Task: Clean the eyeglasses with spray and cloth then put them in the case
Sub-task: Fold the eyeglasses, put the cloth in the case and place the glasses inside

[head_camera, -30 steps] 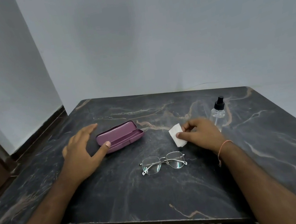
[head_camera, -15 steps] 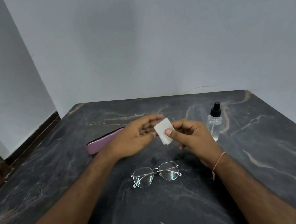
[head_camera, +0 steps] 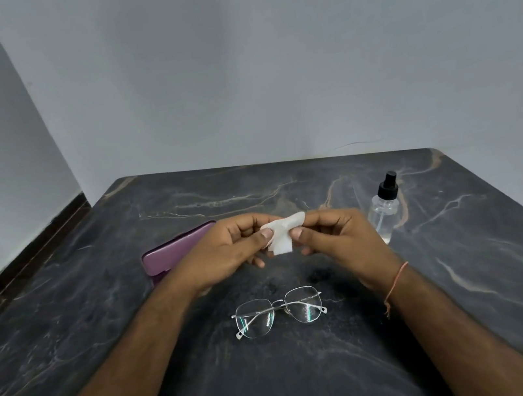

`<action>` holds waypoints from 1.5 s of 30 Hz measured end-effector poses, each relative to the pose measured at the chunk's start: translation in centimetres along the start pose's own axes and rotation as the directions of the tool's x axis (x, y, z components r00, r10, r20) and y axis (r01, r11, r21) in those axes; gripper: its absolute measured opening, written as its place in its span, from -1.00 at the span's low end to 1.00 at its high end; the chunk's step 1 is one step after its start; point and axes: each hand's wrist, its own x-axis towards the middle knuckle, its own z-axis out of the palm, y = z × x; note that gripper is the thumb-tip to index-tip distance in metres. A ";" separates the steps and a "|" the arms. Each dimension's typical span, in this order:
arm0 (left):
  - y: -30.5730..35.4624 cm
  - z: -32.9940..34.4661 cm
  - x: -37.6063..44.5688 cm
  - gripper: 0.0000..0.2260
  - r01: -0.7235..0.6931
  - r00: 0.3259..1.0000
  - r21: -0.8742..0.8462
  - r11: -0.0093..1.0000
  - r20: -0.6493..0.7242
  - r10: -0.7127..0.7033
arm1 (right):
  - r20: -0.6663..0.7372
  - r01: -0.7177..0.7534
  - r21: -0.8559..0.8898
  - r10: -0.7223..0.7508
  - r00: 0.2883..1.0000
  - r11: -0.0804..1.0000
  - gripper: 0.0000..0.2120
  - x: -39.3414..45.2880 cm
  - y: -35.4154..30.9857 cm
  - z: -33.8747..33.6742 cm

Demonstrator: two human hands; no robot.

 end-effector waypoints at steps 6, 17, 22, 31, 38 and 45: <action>0.0 -0.9 -0.1 -0.88 -0.018 0.996 0.037 0.999 -0.086 0.022 | 0.016 -0.099 0.120 0.098 0.995 0.988 -0.86 -0.2 0.4 -0.2; 1.7 -2.7 -2.5 -0.89 -0.020 0.942 -0.168 0.986 -0.333 -0.038 | -0.031 -0.269 0.308 0.292 0.956 0.913 -0.81 -0.2 -1.1 0.9; 2.7 -5.0 -5.7 -0.80 0.005 0.917 -0.033 0.999 -0.399 -0.018 | -0.006 -0.328 0.256 0.341 0.940 0.909 -0.89 1.3 -2.1 3.7; 0.1 -7.8 -11.0 -0.75 0.099 0.830 0.309 0.946 -0.551 0.093 | 0.021 -0.319 -0.232 0.333 0.943 0.919 -0.77 7.0 -3.0 10.2; -3.5 -6.9 -11.4 -0.83 0.227 0.766 0.394 0.890 -0.637 0.087 | -0.032 -0.271 -0.602 0.317 0.948 0.751 -0.87 8.1 -1.6 11.4; -3.6 -6.5 -10.7 -0.87 0.313 0.746 0.483 0.818 -0.658 0.103 | -0.024 -0.205 -0.724 0.272 0.962 0.659 -0.89 7.9 -0.8 11.3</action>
